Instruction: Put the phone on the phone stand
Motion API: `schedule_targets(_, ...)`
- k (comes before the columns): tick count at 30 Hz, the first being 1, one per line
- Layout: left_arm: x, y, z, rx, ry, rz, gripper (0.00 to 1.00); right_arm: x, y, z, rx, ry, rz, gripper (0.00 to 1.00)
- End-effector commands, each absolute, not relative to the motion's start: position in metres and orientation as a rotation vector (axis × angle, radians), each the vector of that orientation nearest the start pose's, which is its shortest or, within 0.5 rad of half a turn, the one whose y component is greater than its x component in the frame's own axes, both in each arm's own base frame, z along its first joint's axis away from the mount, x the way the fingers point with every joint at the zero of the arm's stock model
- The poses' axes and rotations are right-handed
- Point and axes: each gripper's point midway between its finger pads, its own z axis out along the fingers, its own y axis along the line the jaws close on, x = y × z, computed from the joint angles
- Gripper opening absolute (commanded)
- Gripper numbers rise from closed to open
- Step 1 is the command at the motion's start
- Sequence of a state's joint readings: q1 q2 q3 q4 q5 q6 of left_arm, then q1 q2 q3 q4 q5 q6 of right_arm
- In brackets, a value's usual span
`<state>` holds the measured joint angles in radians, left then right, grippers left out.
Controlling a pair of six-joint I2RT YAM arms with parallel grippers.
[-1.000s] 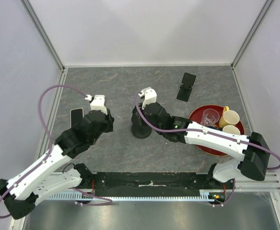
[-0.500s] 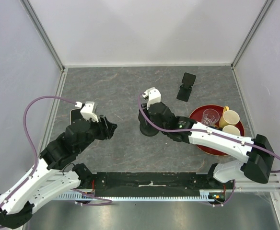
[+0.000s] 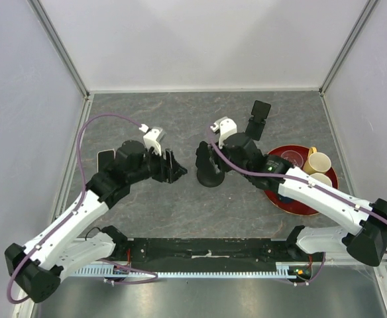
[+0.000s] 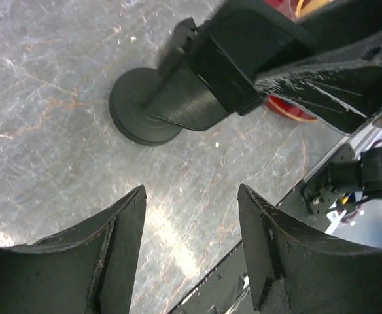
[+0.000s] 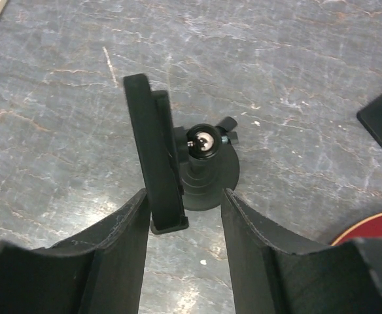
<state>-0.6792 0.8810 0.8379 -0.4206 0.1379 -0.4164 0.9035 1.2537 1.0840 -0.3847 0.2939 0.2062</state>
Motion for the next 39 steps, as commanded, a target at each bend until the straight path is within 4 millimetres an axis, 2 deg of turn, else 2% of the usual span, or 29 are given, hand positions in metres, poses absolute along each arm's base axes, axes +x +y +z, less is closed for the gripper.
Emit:
schedule_targets(1,0.222,-0.236,0.252,0.448,1.974,-1.080,0.65,0.273,0.251,0.229,-0.580,2.024,0.351,0.53)
schedule_targets(4,0.236,-0.231,0.255,0.448,1.944,-1.149,0.65,0.260,0.264,0.231,-0.712,1.998,0.440,0.54)
schedule_targets(6,0.239,-0.236,0.262,0.516,1.922,-1.173,0.65,0.256,0.265,0.231,-0.742,1.997,0.451,0.58)
schedule_targets(7,0.243,-0.240,0.255,0.581,1.924,-1.170,0.64,0.251,0.268,0.233,-0.772,1.988,0.485,0.59)
schedule_targets(9,0.243,-0.246,0.258,0.673,1.880,-1.184,0.64,0.244,0.271,0.235,-0.838,1.960,0.514,0.64)
schedule_targets(11,0.251,-0.248,0.243,0.762,1.846,-1.126,0.64,0.236,0.276,0.239,-0.878,1.931,0.568,0.69)
schedule_targets(12,0.259,-0.249,0.244,0.794,1.791,-1.083,0.65,0.235,0.274,0.241,-0.871,1.920,0.572,0.70)
schedule_targets(14,0.271,-0.249,0.232,0.807,1.782,-1.036,0.65,0.236,0.272,0.237,-0.854,1.926,0.573,0.75)
schedule_targets(16,0.285,-0.252,0.233,0.838,1.722,-0.985,0.65,0.238,0.269,0.233,-0.840,1.941,0.570,0.77)
schedule_targets(17,0.289,-0.256,0.224,0.857,1.740,-1.005,0.65,0.238,0.269,0.230,-0.838,1.949,0.574,0.77)
schedule_targets(19,0.291,-0.265,0.228,0.933,1.695,-1.040,0.65,0.241,0.266,0.225,-0.824,1.970,0.577,0.77)
schedule_targets(21,0.289,-0.273,0.215,1.062,1.648,-1.084,0.65,0.239,0.267,0.221,-0.829,1.980,0.603,0.77)
schedule_targets(23,0.288,-0.278,0.213,1.126,1.631,-1.120,0.65,0.239,0.266,0.217,-0.828,1.982,0.616,0.77)
schedule_targets(24,0.291,-0.281,0.203,1.165,1.617,-1.125,0.64,0.237,0.266,0.217,-0.827,1.978,0.630,0.77)
schedule_targets(25,0.291,-0.284,0.207,1.193,1.577,-1.144,0.64,0.236,0.265,0.214,-0.830,1.981,0.638,0.77)
schedule_targets(29,0.288,-0.293,0.210,1.257,1.457,-1.222,0.63,0.234,0.261,0.213,-0.822,1.979,0.660,0.77)
schedule_targets(32,0.290,-0.297,0.207,1.262,1.436,-1.267,0.63,0.232,0.261,0.209,-0.832,1.984,0.679,0.76)
schedule_targets(34,0.288,-0.298,0.204,1.268,1.425,-1.302,0.62,0.234,0.262,0.207,-0.825,1.985,0.679,0.76)
schedule_targets(39,0.284,-0.300,0.212,1.264,1.359,-1.335,0.57,0.245,0.266,0.200,-0.799,2.001,0.680,0.71)
